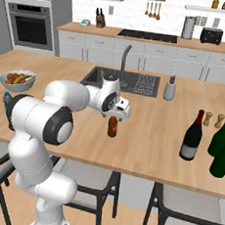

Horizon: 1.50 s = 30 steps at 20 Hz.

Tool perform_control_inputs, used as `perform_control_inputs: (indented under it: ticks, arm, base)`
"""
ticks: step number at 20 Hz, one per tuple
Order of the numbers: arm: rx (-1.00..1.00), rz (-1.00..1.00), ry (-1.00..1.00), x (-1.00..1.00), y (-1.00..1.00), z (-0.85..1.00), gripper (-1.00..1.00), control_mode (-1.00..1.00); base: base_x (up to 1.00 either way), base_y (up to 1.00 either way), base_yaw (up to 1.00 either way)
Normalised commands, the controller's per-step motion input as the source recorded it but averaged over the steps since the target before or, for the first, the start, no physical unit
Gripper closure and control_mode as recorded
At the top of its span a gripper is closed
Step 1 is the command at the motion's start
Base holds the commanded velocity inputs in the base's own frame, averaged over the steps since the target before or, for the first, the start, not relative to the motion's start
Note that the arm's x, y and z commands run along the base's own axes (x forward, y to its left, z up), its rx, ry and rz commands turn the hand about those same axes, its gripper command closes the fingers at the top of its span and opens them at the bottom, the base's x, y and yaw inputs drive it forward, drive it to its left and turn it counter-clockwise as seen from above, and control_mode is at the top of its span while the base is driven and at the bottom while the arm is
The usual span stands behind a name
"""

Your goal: Move the plastic bottles in the middle to the plastics group, and the glass bottles in the middle to the glass group.

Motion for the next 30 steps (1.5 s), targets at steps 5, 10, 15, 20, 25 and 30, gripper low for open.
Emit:
perform_control_inputs:
  ticks: [5,10,15,20,25,30]
  arm:
    - [0.0,0.09,-0.07,0.12,0.0,-0.02,-1.0,-1.0]
    - [0.0,0.14,-0.04,0.11,0.0,-0.04,-1.0,-1.0]
    - [0.0,0.09,0.0,0.02,0.0,-0.13,-1.0,-1.0]
    - [0.0,0.08,0.0,0.05,0.0,-0.13,-1.0,-1.0]
    - [0.0,0.05,0.0,0.13,0.0,-0.03,-1.0,-1.0]
    - [0.0,0.02,0.0,0.17,0.0,0.0,-1.0,-1.0]
  base:
    - [0.0,0.0,0.0]
    - [0.0,0.0,0.0]
    - [0.0,0.0,0.0]
    - [0.0,0.0,0.0]
    - [0.0,0.0,0.0]
    - [0.0,0.0,0.0]
